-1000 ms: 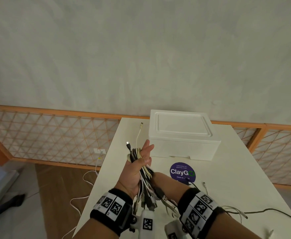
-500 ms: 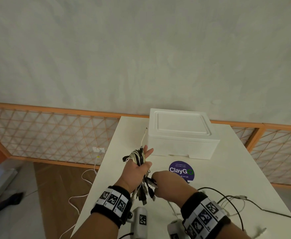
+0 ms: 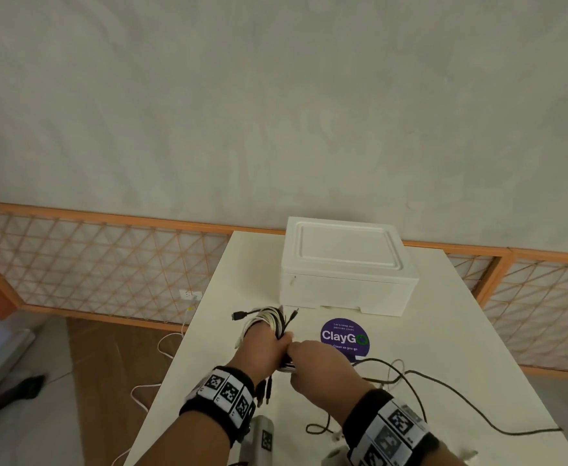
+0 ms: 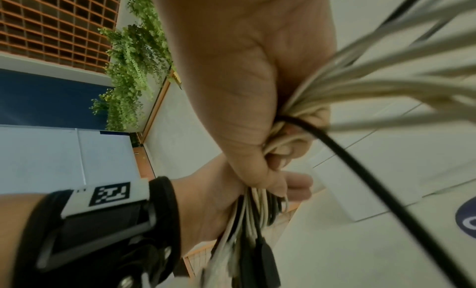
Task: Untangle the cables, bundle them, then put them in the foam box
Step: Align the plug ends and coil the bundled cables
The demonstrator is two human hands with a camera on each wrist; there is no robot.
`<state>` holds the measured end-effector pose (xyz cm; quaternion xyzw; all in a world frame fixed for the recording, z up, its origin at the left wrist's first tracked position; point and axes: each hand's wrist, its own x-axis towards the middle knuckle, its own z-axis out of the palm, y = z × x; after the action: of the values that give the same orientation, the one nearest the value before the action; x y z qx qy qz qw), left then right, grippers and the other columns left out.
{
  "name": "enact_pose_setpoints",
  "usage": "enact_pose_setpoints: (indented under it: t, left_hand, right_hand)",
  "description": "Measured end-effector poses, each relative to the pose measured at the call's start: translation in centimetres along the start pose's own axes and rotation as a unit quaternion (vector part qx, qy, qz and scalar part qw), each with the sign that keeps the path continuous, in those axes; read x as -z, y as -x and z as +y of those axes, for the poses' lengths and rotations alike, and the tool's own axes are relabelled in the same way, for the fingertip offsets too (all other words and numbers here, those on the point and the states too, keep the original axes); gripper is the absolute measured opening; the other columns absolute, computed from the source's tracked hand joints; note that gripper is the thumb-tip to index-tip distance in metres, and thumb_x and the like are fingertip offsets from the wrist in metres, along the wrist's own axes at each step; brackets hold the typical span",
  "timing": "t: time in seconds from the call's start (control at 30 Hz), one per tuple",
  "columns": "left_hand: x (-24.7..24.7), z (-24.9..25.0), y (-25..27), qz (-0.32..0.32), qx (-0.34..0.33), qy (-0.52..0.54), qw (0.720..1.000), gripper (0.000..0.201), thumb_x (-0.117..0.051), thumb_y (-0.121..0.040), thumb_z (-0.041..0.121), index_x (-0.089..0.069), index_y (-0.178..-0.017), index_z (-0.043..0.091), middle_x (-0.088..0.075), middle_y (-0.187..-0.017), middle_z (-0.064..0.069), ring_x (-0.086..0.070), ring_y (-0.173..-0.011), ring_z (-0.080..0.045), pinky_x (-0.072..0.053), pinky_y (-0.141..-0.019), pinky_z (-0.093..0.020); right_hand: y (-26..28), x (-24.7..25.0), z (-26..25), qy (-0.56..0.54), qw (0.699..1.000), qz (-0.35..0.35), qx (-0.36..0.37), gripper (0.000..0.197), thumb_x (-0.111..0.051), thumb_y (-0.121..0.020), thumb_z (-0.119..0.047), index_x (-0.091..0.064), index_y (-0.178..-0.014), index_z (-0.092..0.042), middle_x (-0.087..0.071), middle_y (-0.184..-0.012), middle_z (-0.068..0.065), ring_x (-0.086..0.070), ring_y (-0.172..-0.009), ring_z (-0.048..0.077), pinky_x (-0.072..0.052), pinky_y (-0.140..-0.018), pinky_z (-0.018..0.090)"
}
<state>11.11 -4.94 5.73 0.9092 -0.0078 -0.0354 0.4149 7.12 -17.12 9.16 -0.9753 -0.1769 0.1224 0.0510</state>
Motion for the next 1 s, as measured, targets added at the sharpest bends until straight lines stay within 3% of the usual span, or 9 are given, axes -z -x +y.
enact_pose_setpoints:
  t: [0.13, 0.33, 0.4, 0.5, 0.67, 0.77, 0.83, 0.9, 1.0]
  left_hand:
    - [-0.6, 0.2, 1.3, -0.109, 0.02, 0.133, 0.985, 0.019, -0.055, -0.085, 0.018, -0.042, -0.073, 0.012, -0.052, -0.052, 0.0, -0.05, -0.049, -0.016, -0.049, -0.057, -0.036]
    - [-2.0, 0.0, 3.3, -0.203, 0.079, 0.347, 0.912, 0.056, -0.055, -0.081, 0.056, -0.057, -0.087, 0.0, -0.052, -0.047, -0.012, -0.046, -0.038, -0.02, -0.038, -0.044, -0.023]
    - [-2.4, 0.0, 3.5, -0.244, 0.086, 0.33, 0.908, 0.042, -0.063, -0.074, 0.033, -0.057, -0.1, 0.0, -0.051, -0.047, -0.009, -0.046, -0.039, -0.019, -0.038, -0.045, -0.024]
    - [-2.3, 0.2, 3.6, -0.284, 0.079, 0.257, 0.92, 0.013, -0.066, -0.075, 0.01, -0.059, -0.084, 0.004, -0.047, -0.046, -0.007, -0.042, -0.04, -0.018, -0.037, -0.048, -0.024]
    - [-1.2, -1.1, 3.6, -0.269, 0.11, 0.323, 0.901, 0.01, -0.056, -0.071, 0.0, -0.051, -0.071, 0.009, -0.039, -0.046, -0.005, -0.034, -0.036, -0.015, -0.034, -0.046, -0.023]
    - [-2.2, -1.3, 3.9, -0.244, 0.116, 0.383, 0.884, 0.01, -0.053, -0.065, -0.001, -0.052, -0.064, 0.009, -0.038, -0.042, -0.005, -0.033, -0.034, -0.016, -0.031, -0.054, -0.028]
    - [-3.1, -1.0, 4.0, -0.229, 0.121, 0.409, 0.875, 0.006, -0.053, -0.062, 0.004, -0.054, -0.06, 0.01, -0.04, -0.038, -0.007, -0.034, -0.032, -0.018, -0.033, -0.059, -0.031]
    - [-3.7, -0.9, 4.0, -0.222, 0.118, 0.425, 0.87, 0.003, -0.055, -0.061, 0.009, -0.054, -0.059, 0.008, -0.044, -0.037, -0.008, -0.036, -0.032, -0.019, -0.033, -0.062, -0.032]
    - [-4.1, -0.8, 3.8, -0.236, 0.117, 0.407, 0.875, 0.013, -0.058, -0.059, 0.011, -0.048, -0.06, 0.002, -0.043, -0.04, -0.008, -0.035, -0.034, -0.019, -0.034, -0.055, -0.027]
  right_hand:
    - [0.6, 0.9, 1.5, 0.006, 0.999, 0.029, 0.028, 0.026, -0.053, -0.085, -0.016, -0.058, -0.111, -0.016, -0.064, -0.106, 0.005, -0.06, -0.1, 0.026, -0.038, -0.071, 0.028]
    - [0.5, 2.5, 4.9, -0.006, 0.988, 0.135, 0.071, 0.018, -0.061, -0.078, -0.025, -0.058, -0.095, -0.019, -0.064, -0.092, 0.0, -0.061, -0.084, 0.026, -0.031, -0.058, 0.028]
    - [0.2, 2.6, 6.2, 0.018, 0.984, 0.162, 0.07, 0.024, -0.075, -0.062, -0.026, -0.057, -0.077, -0.021, -0.062, -0.07, -0.004, -0.059, -0.064, 0.021, -0.034, -0.056, 0.027]
    - [-0.2, 2.0, 7.9, 0.066, 0.98, 0.18, 0.052, 0.039, -0.083, -0.035, -0.025, -0.052, -0.059, -0.029, -0.051, -0.052, -0.013, -0.05, -0.05, 0.008, -0.031, -0.054, 0.02]
    - [0.3, 1.1, 13.4, 0.029, 0.97, 0.234, -0.066, 0.032, -0.086, -0.049, -0.032, -0.065, -0.072, -0.036, -0.062, -0.068, -0.017, -0.059, -0.065, 0.012, -0.032, -0.064, 0.024]
    - [0.3, 0.7, 13.8, 0.021, 0.976, 0.188, -0.11, 0.025, -0.071, -0.075, -0.038, -0.063, -0.098, -0.038, -0.066, -0.097, -0.015, -0.059, -0.092, 0.014, -0.034, -0.073, 0.028]
    - [-0.1, 0.4, 13.0, 0.007, 0.989, 0.118, -0.091, 0.052, -0.065, -0.079, -0.037, -0.047, -0.127, -0.038, -0.052, -0.13, -0.013, -0.048, -0.119, 0.016, -0.036, -0.094, 0.035]
    - [-0.1, 0.7, 11.8, -0.016, 0.997, 0.057, -0.053, 0.097, -0.073, -0.071, -0.035, -0.015, -0.148, -0.033, -0.022, -0.153, -0.005, -0.023, -0.14, 0.022, -0.02, -0.113, 0.049]
    - [0.8, 2.2, 9.4, 0.027, 0.995, 0.086, 0.043, 0.116, -0.073, -0.07, -0.032, 0.013, -0.148, -0.034, 0.008, -0.158, -0.002, 0.006, -0.146, 0.025, 0.005, -0.114, 0.058]
